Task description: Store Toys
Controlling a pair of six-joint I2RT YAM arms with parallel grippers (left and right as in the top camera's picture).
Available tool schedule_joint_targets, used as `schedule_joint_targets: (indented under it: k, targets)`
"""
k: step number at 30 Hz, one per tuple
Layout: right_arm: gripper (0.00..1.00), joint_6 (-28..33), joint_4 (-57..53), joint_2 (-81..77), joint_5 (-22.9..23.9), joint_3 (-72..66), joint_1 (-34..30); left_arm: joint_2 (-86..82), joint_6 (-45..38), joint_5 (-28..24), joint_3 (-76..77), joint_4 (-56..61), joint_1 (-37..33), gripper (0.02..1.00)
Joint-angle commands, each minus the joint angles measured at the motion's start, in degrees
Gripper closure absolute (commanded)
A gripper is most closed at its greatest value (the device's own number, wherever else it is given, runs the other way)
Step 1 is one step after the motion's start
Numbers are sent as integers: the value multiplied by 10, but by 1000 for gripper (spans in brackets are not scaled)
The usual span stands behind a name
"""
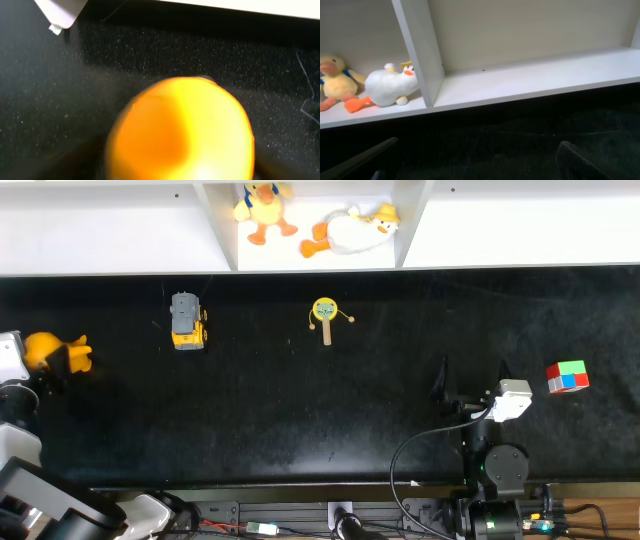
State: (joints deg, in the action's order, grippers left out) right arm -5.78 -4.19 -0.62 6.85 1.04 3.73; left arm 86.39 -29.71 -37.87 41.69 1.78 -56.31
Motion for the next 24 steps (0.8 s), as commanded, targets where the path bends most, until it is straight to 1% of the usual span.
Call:
schedule_joint_targets:
  k: [1, 4, 7, 9, 14, 16, 24]
  targets:
    - [5, -2, 3, 4, 1, -8, -3, 8, 7, 1, -2, 2, 2, 577]
    - [7, -2, 3, 4, 1, -8, -3, 8, 7, -3, -2, 3, 2, 779]
    - [5, -2, 3, 4, 1, -8, -3, 8, 7, -13, -2, 3, 2, 921]
    - [5, -2, 3, 4, 1, -8, -3, 8, 14, -21, -2, 3, 2, 980]
    - [5, -2, 3, 4, 1, -8, -3, -14, 18, -47, -2, -19, 2, 980]
    - [7, -2, 3, 4, 1, -8, -3, -63, 38, -47, -2, -48, 2, 982]
    - [5, -2, 3, 4, 1, -8, -3, -161, 135, -47, -2, -76, 2, 982]
